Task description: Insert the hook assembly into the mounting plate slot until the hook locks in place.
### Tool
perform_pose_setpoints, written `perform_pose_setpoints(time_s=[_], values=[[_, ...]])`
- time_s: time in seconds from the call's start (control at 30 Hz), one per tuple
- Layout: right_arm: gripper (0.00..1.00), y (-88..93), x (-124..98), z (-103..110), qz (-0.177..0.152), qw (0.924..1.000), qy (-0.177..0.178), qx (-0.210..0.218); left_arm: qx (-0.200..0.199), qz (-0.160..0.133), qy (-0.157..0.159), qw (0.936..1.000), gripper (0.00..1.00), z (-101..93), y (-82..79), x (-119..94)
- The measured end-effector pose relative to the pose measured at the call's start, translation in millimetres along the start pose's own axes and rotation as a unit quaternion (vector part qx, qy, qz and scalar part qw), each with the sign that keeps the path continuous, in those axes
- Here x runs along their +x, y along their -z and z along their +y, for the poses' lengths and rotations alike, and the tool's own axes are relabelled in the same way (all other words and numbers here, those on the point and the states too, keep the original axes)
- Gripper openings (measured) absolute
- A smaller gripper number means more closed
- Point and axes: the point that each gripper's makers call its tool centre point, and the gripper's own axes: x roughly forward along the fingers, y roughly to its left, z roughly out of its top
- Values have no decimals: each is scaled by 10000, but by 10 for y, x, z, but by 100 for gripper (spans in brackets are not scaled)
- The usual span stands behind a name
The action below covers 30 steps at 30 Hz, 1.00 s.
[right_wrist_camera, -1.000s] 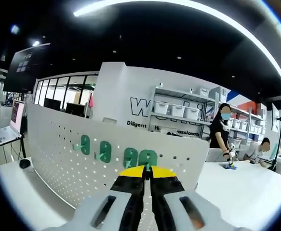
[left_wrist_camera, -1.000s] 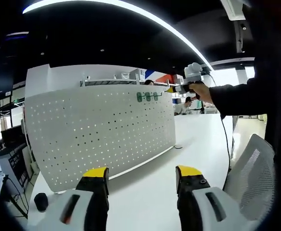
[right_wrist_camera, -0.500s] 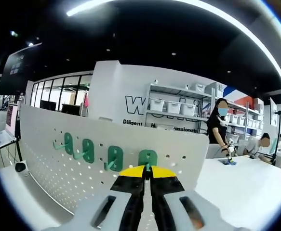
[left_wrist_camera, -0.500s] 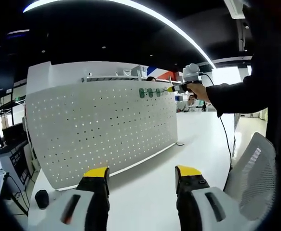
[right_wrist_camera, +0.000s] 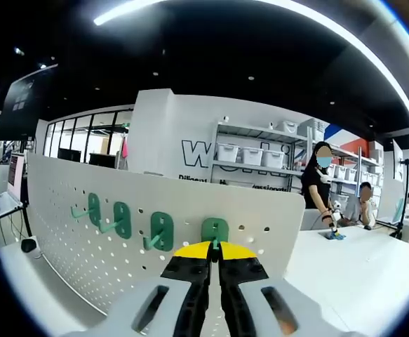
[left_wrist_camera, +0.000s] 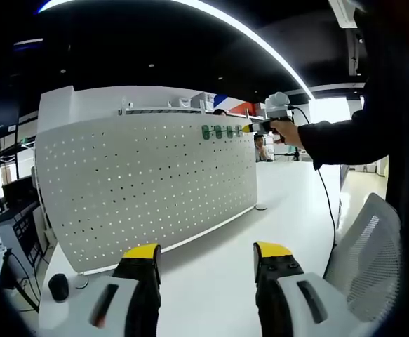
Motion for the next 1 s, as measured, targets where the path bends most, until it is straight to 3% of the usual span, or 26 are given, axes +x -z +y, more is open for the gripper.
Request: perform_pose_setpoints(time_s=[0.47, 1.0], values=[[0, -19, 7, 19, -73, 9999, 30, 101, -27, 4, 41, 10000, 53, -25, -15, 6], [1, 101, 68, 46, 47, 9998, 73, -177, -53, -10, 32, 10000, 53, -6, -10, 1]])
